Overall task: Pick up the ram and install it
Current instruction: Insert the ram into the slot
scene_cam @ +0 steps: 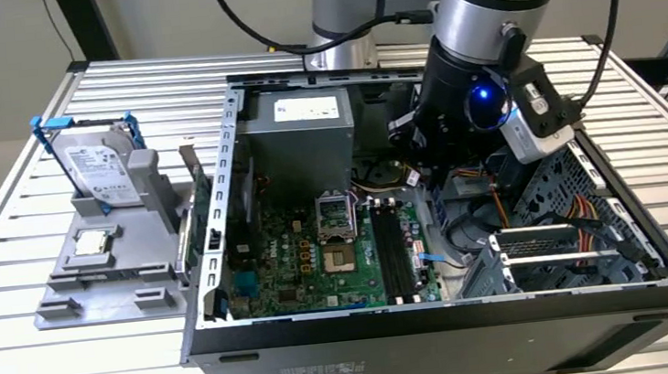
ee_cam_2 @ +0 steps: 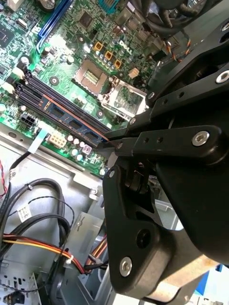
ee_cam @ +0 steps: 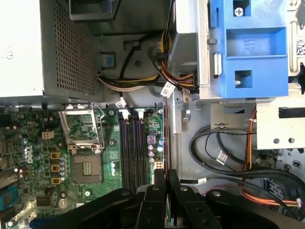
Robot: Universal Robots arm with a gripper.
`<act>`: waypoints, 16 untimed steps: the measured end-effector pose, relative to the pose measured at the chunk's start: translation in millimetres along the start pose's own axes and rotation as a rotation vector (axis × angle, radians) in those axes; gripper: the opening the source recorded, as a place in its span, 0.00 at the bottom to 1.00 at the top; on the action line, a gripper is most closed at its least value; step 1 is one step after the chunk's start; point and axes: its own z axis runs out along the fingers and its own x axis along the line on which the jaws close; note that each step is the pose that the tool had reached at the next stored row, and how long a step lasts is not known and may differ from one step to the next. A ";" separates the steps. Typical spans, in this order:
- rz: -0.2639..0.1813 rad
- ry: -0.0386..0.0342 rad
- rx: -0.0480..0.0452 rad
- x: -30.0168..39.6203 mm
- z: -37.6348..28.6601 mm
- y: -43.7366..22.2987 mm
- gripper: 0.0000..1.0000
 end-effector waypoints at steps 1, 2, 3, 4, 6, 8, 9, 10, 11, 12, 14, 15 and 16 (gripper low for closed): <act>0.000 0.0000 -0.0001 0.0 0.2 -0.4 0.00; 0.000 0.0000 -0.0002 0.0 0.4 -0.7 0.00; 0.000 0.0000 -0.0003 0.1 0.7 -0.9 0.00; 0.000 0.0000 -0.0002 0.2 0.8 -1.2 0.00; 0.000 0.0000 -0.0001 0.8 1.3 -1.7 0.00; -0.001 0.0001 0.0000 2.5 1.7 -2.2 0.00; -0.002 0.0000 0.0001 3.1 2.1 -2.9 0.00; -0.002 0.0000 -0.0002 3.6 2.9 -3.3 0.00; -0.003 0.0000 -0.0004 4.0 3.9 -3.6 0.00; -0.004 0.0000 0.0001 4.4 4.2 -4.6 0.00; -0.006 0.0000 -0.0002 4.8 5.1 -6.5 0.00; -0.007 0.0001 -0.0004 5.0 5.9 -7.1 0.00; -0.008 0.0000 -0.0004 5.4 6.6 -7.8 0.00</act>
